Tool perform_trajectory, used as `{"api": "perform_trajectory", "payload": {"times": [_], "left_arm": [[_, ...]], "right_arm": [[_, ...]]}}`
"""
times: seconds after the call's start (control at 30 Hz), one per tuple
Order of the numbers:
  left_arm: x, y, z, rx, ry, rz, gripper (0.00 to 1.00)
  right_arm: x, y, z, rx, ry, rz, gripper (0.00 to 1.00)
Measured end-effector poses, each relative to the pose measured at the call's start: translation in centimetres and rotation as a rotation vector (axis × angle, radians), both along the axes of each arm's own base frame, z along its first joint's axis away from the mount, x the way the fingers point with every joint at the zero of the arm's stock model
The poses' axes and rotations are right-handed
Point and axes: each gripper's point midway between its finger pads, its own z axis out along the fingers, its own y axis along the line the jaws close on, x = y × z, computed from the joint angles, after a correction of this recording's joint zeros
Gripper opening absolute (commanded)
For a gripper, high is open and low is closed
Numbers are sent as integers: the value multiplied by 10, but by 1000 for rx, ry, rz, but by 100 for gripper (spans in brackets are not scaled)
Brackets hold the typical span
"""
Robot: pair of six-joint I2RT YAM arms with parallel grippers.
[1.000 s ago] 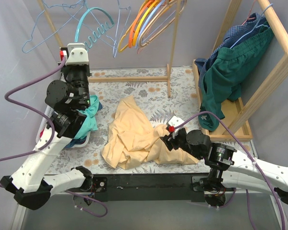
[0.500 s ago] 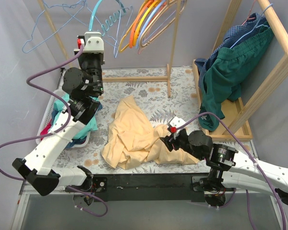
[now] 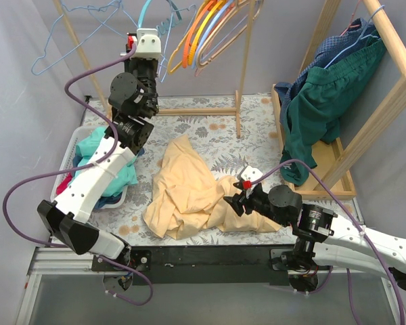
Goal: Remove the t-shirt from the hanger
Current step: Place the hanger at the clothesline.
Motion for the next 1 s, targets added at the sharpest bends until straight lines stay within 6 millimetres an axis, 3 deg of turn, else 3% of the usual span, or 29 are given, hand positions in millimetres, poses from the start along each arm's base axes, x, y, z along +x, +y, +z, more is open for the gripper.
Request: {"api": "perform_trajectory", "payload": {"times": [0.43, 0.77, 0.8, 0.83, 0.87, 0.97, 1.0], "left_arm": [[35, 53, 8, -34, 26, 2, 0], [52, 42, -20, -52, 90, -88, 0], [52, 40, -26, -52, 101, -101, 3], [51, 39, -29, -57, 107, -111, 14], [49, 38, -32, -61, 111, -121, 35], [40, 36, -39, -71, 130, -149, 44], [35, 36, -39, -79, 132, -163, 58]], "right_arm": [[-4, 14, -11, -24, 28, 50, 61], [-5, 16, -15, -33, 39, 55, 61], [-5, 16, -15, -32, 39, 55, 62], [-5, 16, -15, -32, 40, 54, 63], [-4, 16, -15, -30, 41, 51, 64], [-4, 16, -15, -25, 48, 43, 66], [-4, 16, -16, -25, 50, 40, 67]]}}
